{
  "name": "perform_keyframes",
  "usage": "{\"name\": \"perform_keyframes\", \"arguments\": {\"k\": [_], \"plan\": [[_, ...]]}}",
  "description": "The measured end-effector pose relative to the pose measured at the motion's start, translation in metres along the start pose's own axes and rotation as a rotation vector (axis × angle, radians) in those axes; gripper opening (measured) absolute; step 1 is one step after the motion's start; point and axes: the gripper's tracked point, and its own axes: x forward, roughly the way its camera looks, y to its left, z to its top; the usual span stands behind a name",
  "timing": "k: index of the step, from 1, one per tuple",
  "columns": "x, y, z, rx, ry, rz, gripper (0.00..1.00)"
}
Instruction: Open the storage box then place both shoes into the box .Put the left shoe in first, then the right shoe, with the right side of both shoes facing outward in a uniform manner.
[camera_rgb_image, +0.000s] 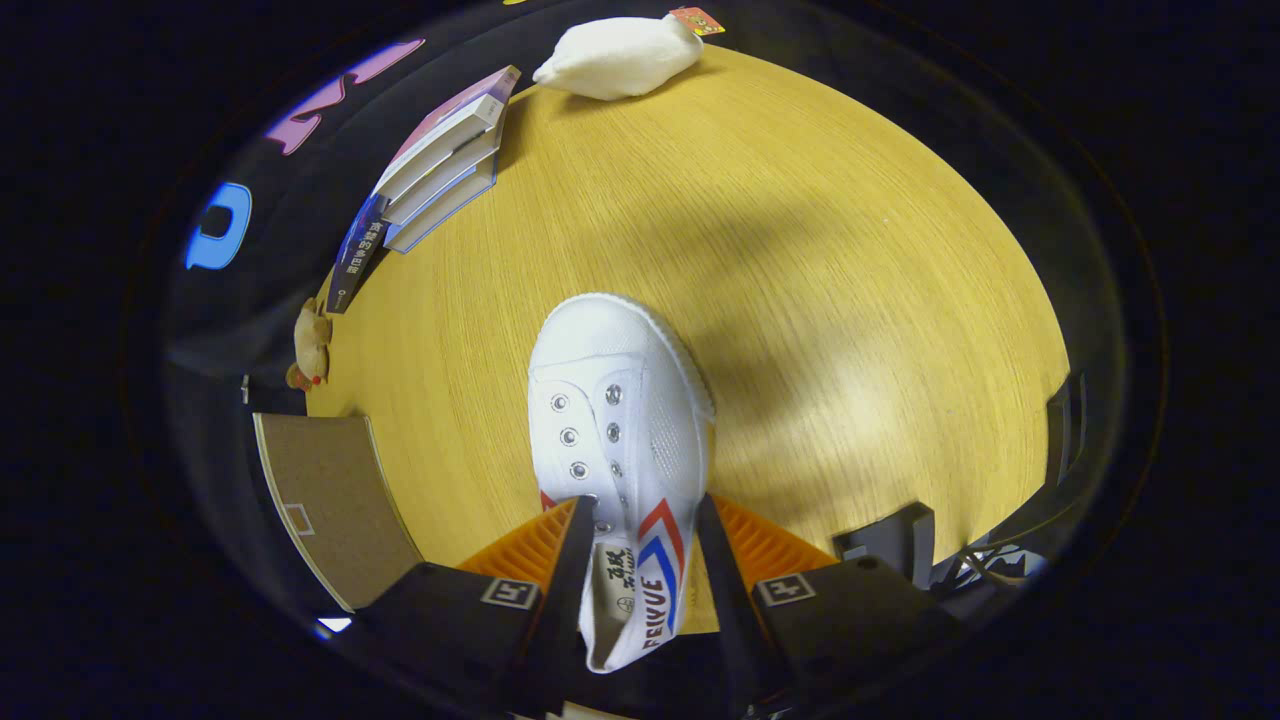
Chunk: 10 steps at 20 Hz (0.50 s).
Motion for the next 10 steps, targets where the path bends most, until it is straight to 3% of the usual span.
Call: {"name": "perform_keyframes", "arguments": {"k": [2, 3, 4, 10], "plan": [[0.002, 0.001, 0.002, 0.007, -0.001, 0.033, 0.27], [0.002, 0.001, 0.004, 0.02, -0.01, 0.044, 0.24], [0.002, 0.002, 0.004, 0.04, -0.017, 0.056, 0.14], [-0.031, 0.015, 0.003, -0.004, -0.042, 0.024, 0.13]]}}
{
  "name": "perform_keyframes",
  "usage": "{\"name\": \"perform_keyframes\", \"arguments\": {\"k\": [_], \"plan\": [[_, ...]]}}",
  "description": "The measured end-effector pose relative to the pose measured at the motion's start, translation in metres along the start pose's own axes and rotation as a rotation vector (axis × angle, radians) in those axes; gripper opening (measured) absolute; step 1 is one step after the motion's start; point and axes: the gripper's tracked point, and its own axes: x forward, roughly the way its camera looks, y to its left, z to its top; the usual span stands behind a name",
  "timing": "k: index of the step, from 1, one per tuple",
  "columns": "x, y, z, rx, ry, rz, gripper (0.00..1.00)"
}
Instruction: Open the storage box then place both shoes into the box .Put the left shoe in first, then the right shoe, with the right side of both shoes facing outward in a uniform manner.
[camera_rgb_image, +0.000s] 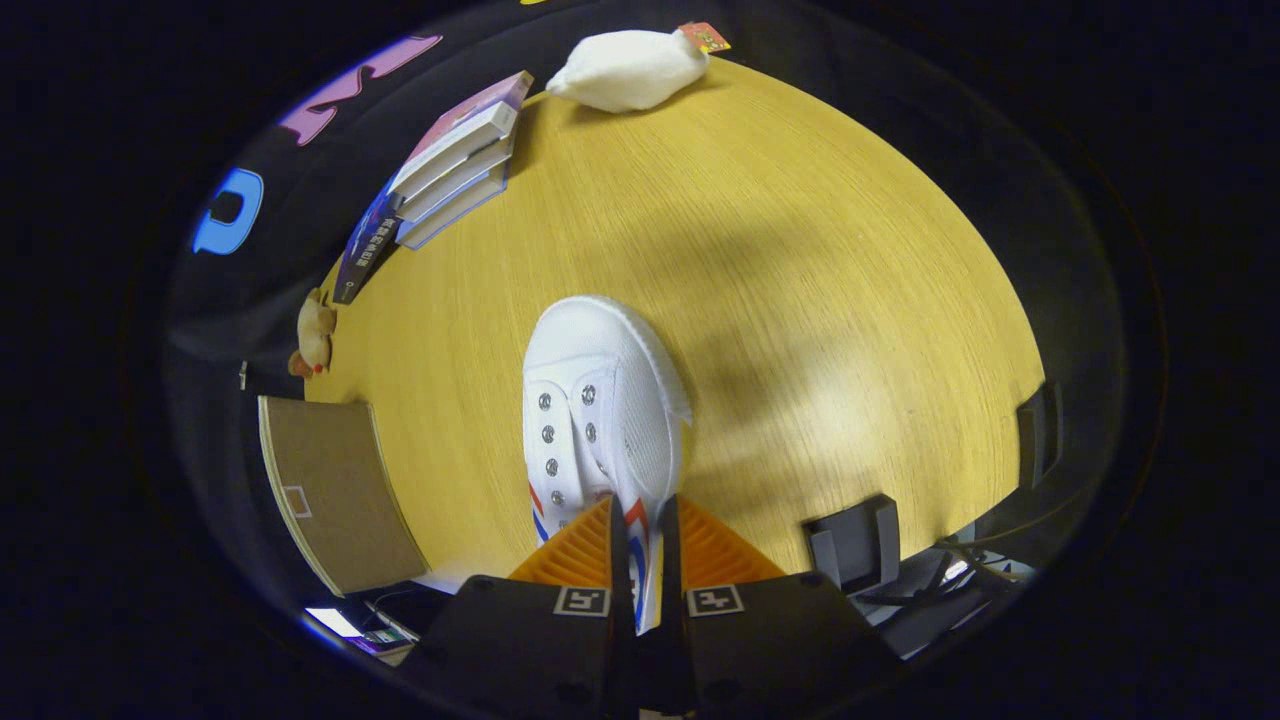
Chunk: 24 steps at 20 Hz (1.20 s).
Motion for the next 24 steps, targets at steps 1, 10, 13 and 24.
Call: {"name": "perform_keyframes", "arguments": {"k": [1, 10, 13, 24], "plan": [[-0.008, 0.009, 0.003, 0.001, -0.01, 0.013, 0.13], [-0.074, 0.168, 0.012, -0.056, -0.067, 0.22, 0.13], [-0.085, 0.22, 0.003, -0.076, -0.06, 0.282, 0.13], [-0.074, 0.355, -0.054, -0.151, 0.02, 0.378, 0.13]]}}
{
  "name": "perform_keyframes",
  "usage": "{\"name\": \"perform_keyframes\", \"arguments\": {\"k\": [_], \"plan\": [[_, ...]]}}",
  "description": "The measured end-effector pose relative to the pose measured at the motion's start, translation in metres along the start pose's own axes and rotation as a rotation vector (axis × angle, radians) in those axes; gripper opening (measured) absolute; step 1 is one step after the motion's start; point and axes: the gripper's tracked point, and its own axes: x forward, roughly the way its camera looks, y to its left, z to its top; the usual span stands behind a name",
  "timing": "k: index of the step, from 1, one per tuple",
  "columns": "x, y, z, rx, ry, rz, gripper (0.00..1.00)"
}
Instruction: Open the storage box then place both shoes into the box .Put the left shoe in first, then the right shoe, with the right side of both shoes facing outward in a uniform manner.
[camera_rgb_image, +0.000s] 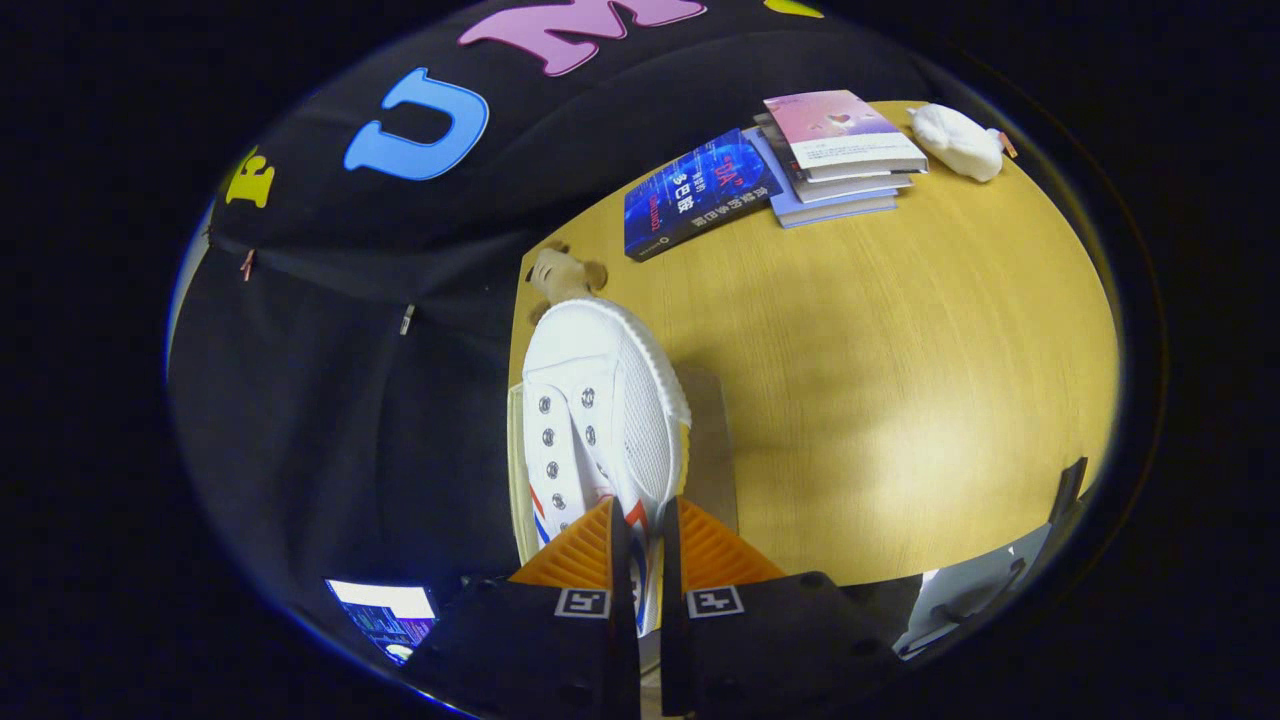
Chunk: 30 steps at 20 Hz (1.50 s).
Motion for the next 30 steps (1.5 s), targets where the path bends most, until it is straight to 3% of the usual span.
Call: {"name": "perform_keyframes", "arguments": {"k": [8, 14, 19, 22, 25, 30], "plan": [[0.041, 0.034, -0.021, -0.111, 0.067, -0.045, 0.13], [0.064, 0.012, -0.028, -0.117, 0.098, -0.172, 0.13], [0.066, 0.015, -0.03, -0.11, 0.104, -0.172, 0.19], [0.058, 0.025, -0.02, -0.095, 0.078, -0.133, 0.38], [0.055, 0.022, -0.01, -0.105, 0.035, -0.119, 1.0], [0.049, 0.035, -0.006, -0.16, -0.028, -0.064, 0.99]]}}
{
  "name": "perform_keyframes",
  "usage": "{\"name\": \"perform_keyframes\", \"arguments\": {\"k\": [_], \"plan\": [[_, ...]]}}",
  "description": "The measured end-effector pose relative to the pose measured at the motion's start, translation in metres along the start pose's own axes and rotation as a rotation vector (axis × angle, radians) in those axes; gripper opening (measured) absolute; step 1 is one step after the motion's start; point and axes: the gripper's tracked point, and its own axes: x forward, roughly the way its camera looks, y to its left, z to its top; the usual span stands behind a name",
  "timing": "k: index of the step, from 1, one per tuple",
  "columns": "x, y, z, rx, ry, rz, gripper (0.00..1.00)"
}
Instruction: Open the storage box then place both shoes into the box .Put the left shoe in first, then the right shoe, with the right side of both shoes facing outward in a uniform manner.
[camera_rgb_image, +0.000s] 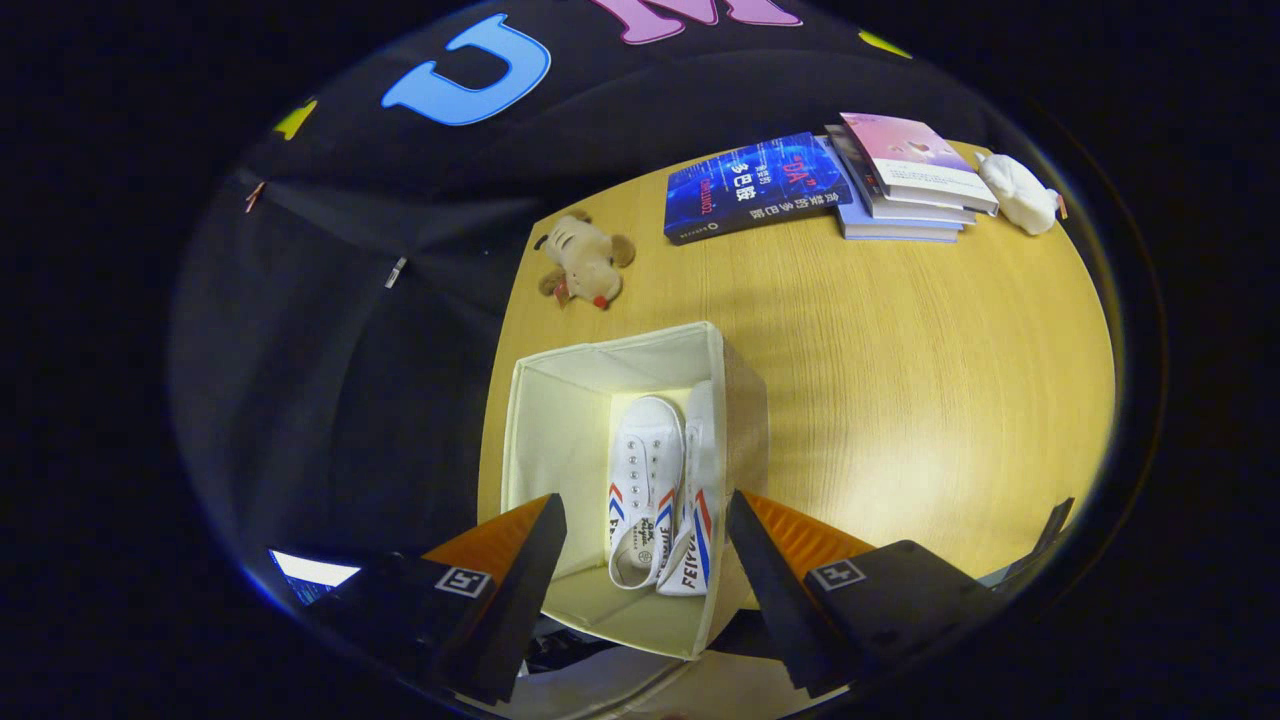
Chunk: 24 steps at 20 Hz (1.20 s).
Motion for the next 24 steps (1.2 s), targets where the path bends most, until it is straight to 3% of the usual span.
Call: {"name": "perform_keyframes", "arguments": {"k": [7, 17, 24], "plan": [[-0.032, -0.011, 0.044, -0.114, -0.275, -0.013, 0.99], [-0.158, -0.084, 0.145, -0.269, -0.703, -0.102, 0.99], [-0.242, -0.135, 0.171, -0.351, -0.899, -0.167, 0.98]]}}
